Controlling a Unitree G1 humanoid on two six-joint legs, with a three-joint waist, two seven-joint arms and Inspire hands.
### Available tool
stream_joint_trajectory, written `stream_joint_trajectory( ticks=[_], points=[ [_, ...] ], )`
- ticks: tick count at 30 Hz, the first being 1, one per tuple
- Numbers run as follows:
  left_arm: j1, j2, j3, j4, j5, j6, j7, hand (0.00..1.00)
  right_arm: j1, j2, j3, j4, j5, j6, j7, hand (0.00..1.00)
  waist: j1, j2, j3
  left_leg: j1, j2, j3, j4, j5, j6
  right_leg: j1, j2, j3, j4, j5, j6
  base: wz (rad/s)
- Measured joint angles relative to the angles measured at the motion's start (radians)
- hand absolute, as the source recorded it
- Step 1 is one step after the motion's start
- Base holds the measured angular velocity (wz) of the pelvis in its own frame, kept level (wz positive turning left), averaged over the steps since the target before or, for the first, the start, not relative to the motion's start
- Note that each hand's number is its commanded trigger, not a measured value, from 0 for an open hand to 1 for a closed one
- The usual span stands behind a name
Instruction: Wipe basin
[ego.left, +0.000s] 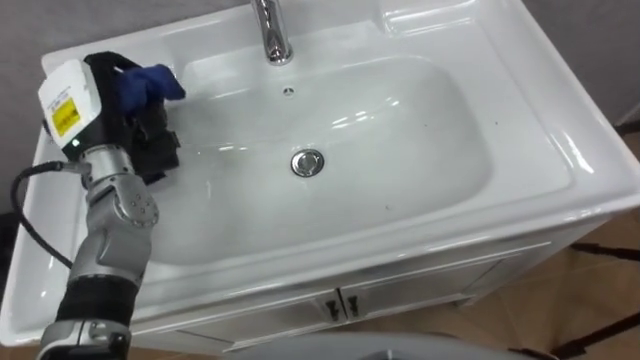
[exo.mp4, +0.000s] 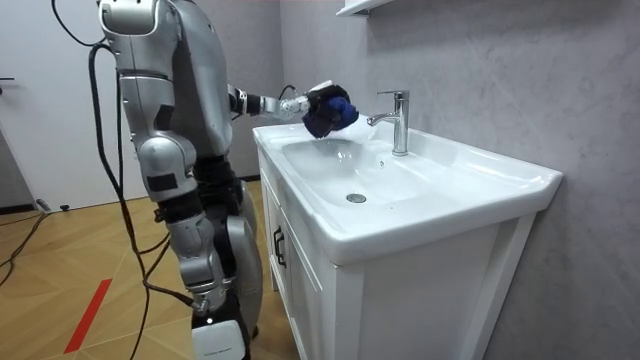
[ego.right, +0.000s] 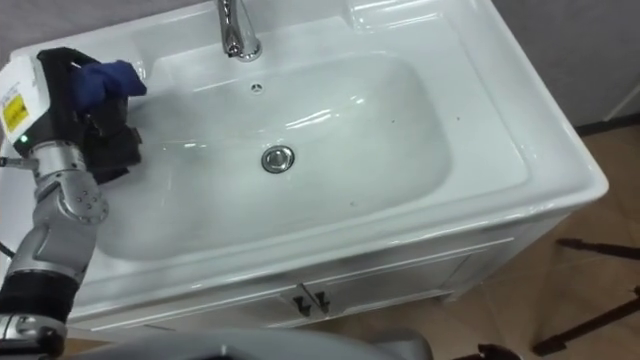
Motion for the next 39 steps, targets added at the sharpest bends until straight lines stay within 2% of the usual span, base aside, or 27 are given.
stream_joint_trajectory(
  ticks=[4,5,8,15,20,24,31,39],
  points=[
    [0.001,0.004,0.065,-0.059,0.01,0.0,0.022,1.0,0.003,-0.002,-0.001,0.0,-0.042,0.0,-0.011,0.0,0.007,0.003,-0.0023,0.0,0.0,0.0,0.0,0.0,0.0,0.001,0.0,-0.001,-0.002,0.0,0.0,0.0],
    [0.001,0.016,0.073,-0.061,0.01,0.006,0.031,1.0,0.003,-0.002,0.0,0.003,-0.056,0.0,-0.015,0.0,0.013,0.005,-0.0036,0.001,0.0,0.0,0.0,0.0,0.0,0.001,0.0,-0.001,-0.002,0.0,0.0,0.0],
    [0.002,0.031,0.08,-0.053,0.023,0.019,0.042,1.0,0.009,-0.002,0.0,0.014,-0.074,0.001,-0.026,0.0,0.028,0.006,-0.0032,0.006,0.0,0.0,-0.001,0.0,0.0,0.007,-0.001,-0.002,-0.003,0.0,0.0,0.01],
    [0.028,0.035,0.082,-0.045,0.022,0.056,0.043,1.0,0.025,-0.004,0.0,0.008,-0.068,0.003,-0.044,0.0,0.055,0.01,-0.0012,0.005,0.0,0.0,-0.002,0.0,0.0,0.009,-0.002,-0.007,-0.003,0.0,0.0,0.01],
    [0.075,0.047,0.083,-0.045,0.021,0.058,0.04,1.0,0.024,-0.006,0.0,0.005,-0.067,0.012,-0.038,0.0,0.056,0.013,-0.0007,0.004,-0.001,0.0,-0.001,0.0,0.0,0.009,-0.002,-0.007,-0.004,0.0,0.0,0.0],
    [0.107,0.049,0.103,-0.045,0.029,0.079,0.025,1.0,0.028,-0.007,0.0,0.005,-0.067,0.021,-0.02,0.0,0.055,0.013,-0.0009,0.004,-0.001,0.0,0.0,0.0,0.0,0.008,-0.002,-0.008,-0.004,0.0,0.0,0.0],
    [0.131,0.054,0.107,-0.043,0.044,0.098,0.012,1.0,0.031,-0.008,-0.001,0.004,-0.068,0.028,-0.001,0.0,0.055,0.009,-0.0007,0.004,-0.002,-0.01,0.0,0.0,0.0,0.008,-0.004,-0.021,-0.006,0.0,0.0,0.04],
    [0.15,0.054,0.107,0.022,0.088,0.136,-0.018,1.0,0.038,-0.01,-0.001,-0.01,-0.069,0.045,0.022,0.0,0.054,0.004,-0.0036,0.004,-0.004,-0.011,0.003,0.0,0.0,0.015,-0.007,-0.026,-0.003,0.0,0.0,0.0]
  ],
)
